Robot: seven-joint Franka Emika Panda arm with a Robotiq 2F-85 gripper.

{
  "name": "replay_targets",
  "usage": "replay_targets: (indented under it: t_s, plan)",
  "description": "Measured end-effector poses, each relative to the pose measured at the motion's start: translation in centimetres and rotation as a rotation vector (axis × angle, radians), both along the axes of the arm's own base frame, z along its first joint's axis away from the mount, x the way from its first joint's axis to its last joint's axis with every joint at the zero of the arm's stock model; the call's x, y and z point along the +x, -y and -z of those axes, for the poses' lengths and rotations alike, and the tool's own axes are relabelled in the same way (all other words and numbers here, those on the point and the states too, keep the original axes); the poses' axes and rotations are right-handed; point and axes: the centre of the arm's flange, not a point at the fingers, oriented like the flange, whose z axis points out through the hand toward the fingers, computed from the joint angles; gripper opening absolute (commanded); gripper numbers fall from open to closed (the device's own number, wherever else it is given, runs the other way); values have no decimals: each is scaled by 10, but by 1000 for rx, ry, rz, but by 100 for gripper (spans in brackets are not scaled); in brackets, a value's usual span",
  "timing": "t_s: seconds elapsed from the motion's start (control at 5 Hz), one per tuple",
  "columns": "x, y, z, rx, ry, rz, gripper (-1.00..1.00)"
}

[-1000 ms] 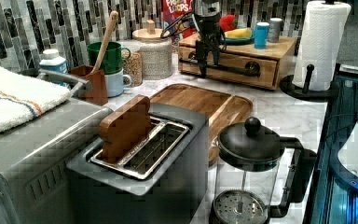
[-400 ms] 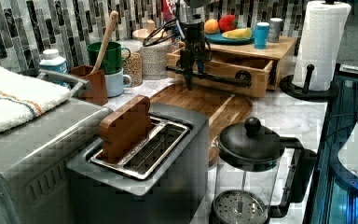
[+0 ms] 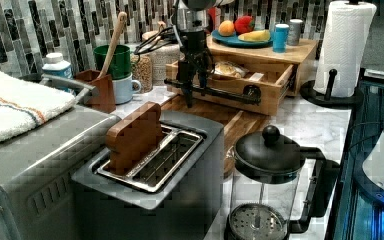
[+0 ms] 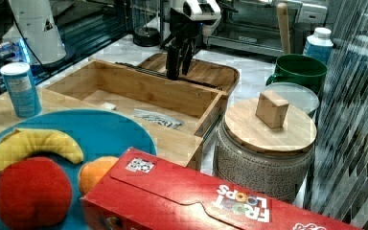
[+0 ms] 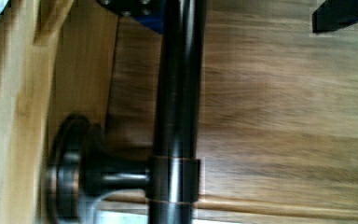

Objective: Open the drawer.

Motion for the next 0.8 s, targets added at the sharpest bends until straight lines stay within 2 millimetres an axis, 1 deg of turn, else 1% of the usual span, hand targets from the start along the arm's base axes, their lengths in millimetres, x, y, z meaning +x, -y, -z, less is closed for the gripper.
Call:
replay_targets:
  t_s: [0.2, 0.4, 0.6, 0.8]
  plan:
    - [-1, -15, 0, 10, -19, 42, 100]
    - [-2, -11, 1, 8, -41, 72, 100]
    - [-3, -13, 4, 8, -71, 86, 100]
    - [-2, -10, 4, 17, -72, 94, 100]
